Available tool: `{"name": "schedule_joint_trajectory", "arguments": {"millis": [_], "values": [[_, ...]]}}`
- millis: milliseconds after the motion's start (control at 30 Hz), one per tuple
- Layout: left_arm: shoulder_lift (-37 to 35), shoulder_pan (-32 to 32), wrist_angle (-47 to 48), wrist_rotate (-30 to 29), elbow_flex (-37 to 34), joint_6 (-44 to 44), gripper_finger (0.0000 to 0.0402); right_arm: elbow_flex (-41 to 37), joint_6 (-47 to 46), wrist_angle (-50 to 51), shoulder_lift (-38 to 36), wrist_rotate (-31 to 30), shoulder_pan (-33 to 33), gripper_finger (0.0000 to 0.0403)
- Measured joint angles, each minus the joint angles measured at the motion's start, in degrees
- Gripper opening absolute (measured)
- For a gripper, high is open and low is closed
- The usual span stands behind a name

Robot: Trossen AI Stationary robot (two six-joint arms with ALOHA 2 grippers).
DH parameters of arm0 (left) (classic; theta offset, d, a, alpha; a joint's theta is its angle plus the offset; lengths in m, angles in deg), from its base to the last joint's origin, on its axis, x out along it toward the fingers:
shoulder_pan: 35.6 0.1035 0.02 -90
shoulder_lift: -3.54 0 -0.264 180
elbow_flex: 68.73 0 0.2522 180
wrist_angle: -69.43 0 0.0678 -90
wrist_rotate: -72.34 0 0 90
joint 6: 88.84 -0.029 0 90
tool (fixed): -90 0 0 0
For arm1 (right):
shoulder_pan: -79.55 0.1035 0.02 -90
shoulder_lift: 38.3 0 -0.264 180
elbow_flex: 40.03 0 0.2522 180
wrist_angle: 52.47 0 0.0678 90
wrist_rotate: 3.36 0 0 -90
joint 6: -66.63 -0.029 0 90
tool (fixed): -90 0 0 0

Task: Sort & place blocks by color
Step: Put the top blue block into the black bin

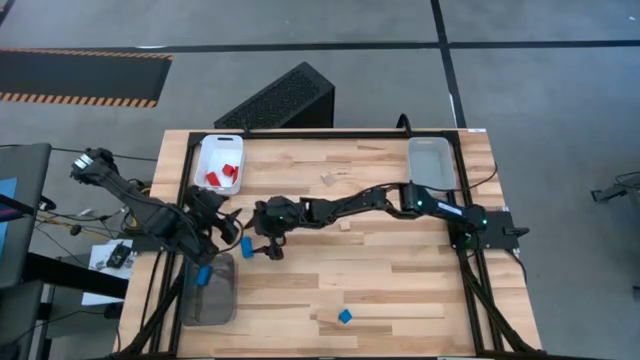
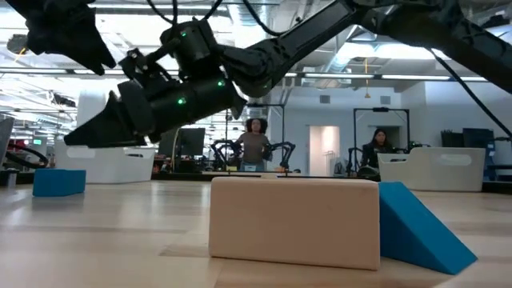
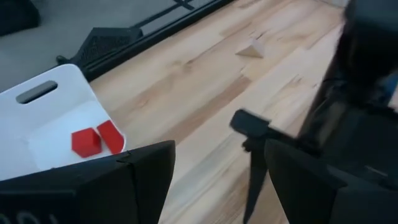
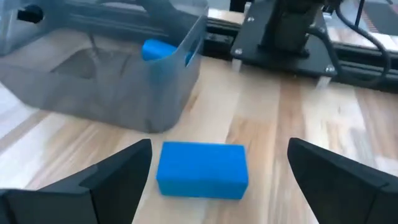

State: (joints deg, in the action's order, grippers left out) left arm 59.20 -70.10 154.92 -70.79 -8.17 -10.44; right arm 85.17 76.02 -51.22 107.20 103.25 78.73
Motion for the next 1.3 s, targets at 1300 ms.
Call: {"name": "schedule_joint_trajectory", "arguments": {"millis": [1300], "values": [[1.3,10.0,-7.2,-1.2,0.0,-15.4,0.0238,5.7,2.0,10.4,3.9,-3.3,0.1,0.0400]]}}
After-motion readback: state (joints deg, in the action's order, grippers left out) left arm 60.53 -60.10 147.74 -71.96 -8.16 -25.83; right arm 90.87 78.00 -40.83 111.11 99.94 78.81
